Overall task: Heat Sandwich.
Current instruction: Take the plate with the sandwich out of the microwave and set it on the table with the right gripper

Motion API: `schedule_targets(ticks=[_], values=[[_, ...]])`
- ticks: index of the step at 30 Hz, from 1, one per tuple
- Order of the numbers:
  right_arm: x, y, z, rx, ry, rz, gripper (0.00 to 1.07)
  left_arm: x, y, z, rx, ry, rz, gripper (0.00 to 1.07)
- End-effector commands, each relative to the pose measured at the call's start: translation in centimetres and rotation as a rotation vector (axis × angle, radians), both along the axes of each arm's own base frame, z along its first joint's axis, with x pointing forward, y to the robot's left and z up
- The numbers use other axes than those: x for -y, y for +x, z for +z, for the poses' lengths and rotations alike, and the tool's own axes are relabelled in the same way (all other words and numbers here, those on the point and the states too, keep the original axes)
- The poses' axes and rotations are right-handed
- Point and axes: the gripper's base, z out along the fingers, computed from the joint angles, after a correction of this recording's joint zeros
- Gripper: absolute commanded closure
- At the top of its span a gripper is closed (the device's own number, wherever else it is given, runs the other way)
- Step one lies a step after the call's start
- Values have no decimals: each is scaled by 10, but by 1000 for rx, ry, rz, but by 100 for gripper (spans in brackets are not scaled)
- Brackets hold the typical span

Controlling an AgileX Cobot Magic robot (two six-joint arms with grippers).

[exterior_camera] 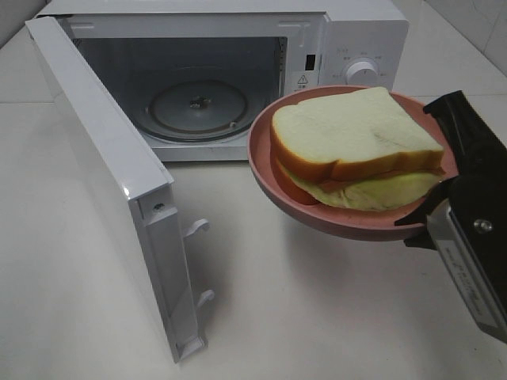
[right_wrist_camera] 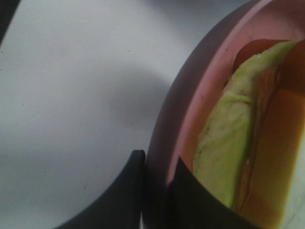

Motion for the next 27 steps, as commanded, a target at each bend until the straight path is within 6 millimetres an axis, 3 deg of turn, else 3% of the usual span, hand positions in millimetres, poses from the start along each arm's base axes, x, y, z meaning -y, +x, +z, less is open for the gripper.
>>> schedule_targets(ticks=[1, 12, 27], values=[[6, -5, 8, 42, 27, -41, 107, 0, -3, 0, 22, -3, 4, 3], [23, -13, 15, 50, 6, -187, 107, 0, -3, 0, 22, -3, 4, 3], [49, -10, 15, 57, -71, -563, 107, 0, -3, 0, 22, -3, 4, 3]])
